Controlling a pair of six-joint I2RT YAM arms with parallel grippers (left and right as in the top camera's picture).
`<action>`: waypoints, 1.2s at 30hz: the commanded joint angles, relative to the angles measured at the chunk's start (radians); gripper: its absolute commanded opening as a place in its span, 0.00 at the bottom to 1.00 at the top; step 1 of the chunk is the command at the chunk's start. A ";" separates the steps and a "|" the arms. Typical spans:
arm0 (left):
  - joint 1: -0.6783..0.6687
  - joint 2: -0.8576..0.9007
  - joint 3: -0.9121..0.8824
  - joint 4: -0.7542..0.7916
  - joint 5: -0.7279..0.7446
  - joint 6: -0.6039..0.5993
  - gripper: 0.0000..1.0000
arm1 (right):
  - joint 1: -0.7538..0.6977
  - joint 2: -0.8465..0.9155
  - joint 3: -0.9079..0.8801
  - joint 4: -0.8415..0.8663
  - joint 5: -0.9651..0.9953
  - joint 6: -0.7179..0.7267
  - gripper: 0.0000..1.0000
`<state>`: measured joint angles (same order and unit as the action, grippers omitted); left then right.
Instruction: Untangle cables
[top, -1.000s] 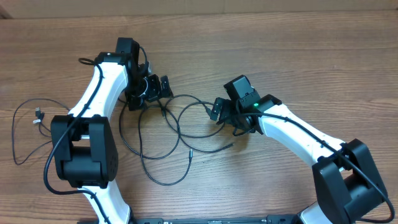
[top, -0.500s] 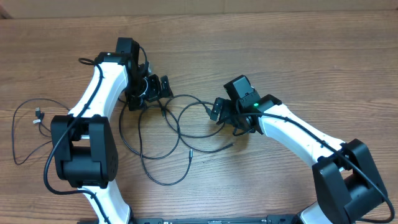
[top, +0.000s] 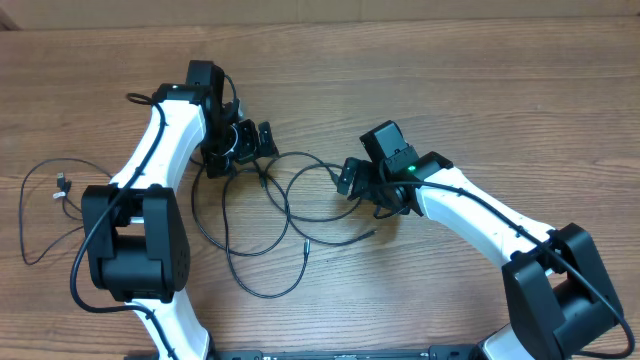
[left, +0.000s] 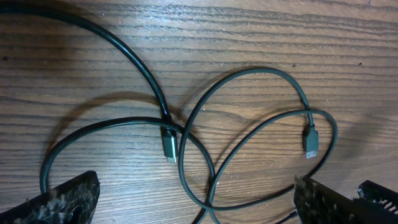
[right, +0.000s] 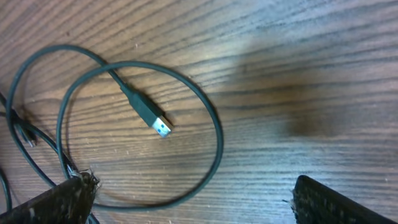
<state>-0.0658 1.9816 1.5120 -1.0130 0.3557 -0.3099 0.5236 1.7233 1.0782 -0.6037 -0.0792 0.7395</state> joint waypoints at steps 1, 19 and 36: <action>0.000 -0.006 -0.006 0.016 0.003 -0.011 1.00 | -0.002 -0.021 0.010 -0.010 -0.012 -0.008 1.00; 0.129 -0.080 0.087 -0.255 -0.373 -0.345 0.04 | -0.002 -0.021 0.010 -0.009 -0.012 -0.008 1.00; 0.539 -0.072 0.072 -0.182 -0.593 -0.251 0.38 | -0.002 -0.021 0.009 -0.005 -0.012 -0.008 1.00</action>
<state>0.4561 1.9263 1.5818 -1.2190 -0.2012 -0.6319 0.5236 1.7233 1.0782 -0.6136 -0.0895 0.7391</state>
